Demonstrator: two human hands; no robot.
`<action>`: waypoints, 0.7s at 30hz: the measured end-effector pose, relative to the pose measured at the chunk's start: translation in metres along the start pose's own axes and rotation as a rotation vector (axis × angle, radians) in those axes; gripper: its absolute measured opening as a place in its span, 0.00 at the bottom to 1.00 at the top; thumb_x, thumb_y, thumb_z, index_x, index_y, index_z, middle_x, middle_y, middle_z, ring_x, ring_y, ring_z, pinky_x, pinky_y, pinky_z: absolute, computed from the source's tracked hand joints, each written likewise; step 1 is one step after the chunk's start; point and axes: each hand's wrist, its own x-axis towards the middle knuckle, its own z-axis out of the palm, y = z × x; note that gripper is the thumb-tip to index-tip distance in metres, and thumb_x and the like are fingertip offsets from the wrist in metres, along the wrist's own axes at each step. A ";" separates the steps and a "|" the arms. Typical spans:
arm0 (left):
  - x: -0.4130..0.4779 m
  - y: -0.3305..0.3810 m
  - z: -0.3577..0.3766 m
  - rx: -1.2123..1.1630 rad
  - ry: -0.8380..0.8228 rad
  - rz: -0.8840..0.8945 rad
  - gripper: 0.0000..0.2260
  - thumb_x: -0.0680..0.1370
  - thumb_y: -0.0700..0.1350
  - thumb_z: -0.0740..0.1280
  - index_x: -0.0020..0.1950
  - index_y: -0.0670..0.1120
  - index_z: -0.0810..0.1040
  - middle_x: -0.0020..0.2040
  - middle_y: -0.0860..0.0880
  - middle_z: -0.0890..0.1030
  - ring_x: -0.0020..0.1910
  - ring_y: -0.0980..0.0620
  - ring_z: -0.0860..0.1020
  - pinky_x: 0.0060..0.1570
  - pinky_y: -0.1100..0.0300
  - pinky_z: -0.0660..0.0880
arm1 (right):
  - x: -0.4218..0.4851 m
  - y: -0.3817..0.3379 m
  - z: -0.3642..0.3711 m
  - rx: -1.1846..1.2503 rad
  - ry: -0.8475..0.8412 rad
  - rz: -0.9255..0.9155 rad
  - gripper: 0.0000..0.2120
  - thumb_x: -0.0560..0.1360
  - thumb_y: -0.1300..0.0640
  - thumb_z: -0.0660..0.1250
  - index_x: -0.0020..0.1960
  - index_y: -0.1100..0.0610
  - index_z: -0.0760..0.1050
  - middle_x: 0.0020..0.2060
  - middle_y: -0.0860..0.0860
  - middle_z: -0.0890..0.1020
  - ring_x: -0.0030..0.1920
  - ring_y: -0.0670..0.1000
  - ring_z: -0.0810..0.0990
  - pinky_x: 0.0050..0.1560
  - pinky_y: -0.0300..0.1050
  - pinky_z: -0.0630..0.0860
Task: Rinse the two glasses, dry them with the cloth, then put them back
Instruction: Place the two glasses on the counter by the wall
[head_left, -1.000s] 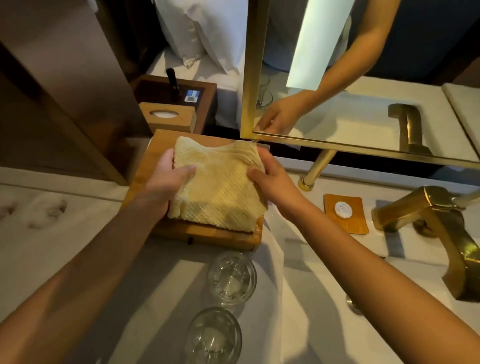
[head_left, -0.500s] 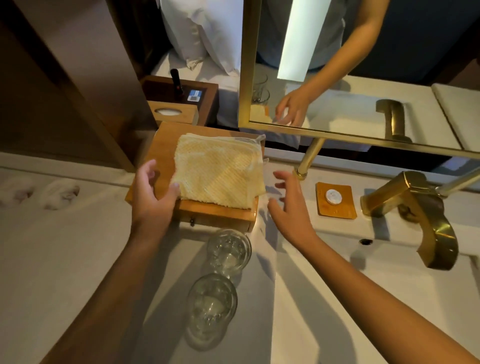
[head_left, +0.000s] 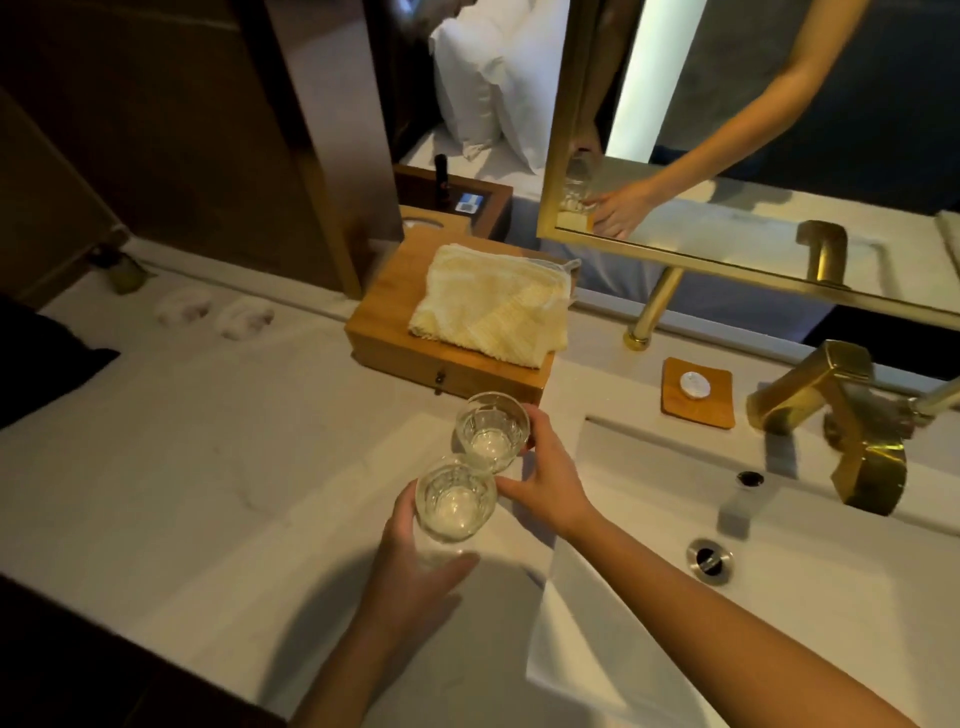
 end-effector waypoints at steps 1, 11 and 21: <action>0.001 -0.002 0.007 0.024 0.031 0.018 0.41 0.60 0.44 0.78 0.68 0.55 0.64 0.65 0.53 0.73 0.63 0.54 0.72 0.56 0.67 0.70 | 0.001 0.000 0.002 0.018 0.012 0.005 0.42 0.60 0.38 0.77 0.69 0.42 0.61 0.60 0.47 0.76 0.57 0.47 0.76 0.57 0.52 0.78; -0.002 -0.009 0.028 0.039 0.352 0.005 0.34 0.59 0.44 0.80 0.61 0.49 0.71 0.58 0.48 0.76 0.56 0.51 0.77 0.53 0.55 0.78 | -0.003 0.006 0.001 -0.010 0.019 -0.053 0.36 0.57 0.39 0.77 0.62 0.45 0.68 0.57 0.46 0.77 0.58 0.51 0.75 0.56 0.56 0.76; -0.053 -0.008 -0.024 -0.067 0.467 0.005 0.27 0.65 0.34 0.77 0.60 0.44 0.69 0.49 0.52 0.74 0.45 0.64 0.73 0.35 0.80 0.69 | -0.036 -0.023 0.014 0.125 -0.210 -0.085 0.40 0.59 0.52 0.79 0.65 0.53 0.62 0.54 0.50 0.75 0.54 0.49 0.76 0.52 0.38 0.74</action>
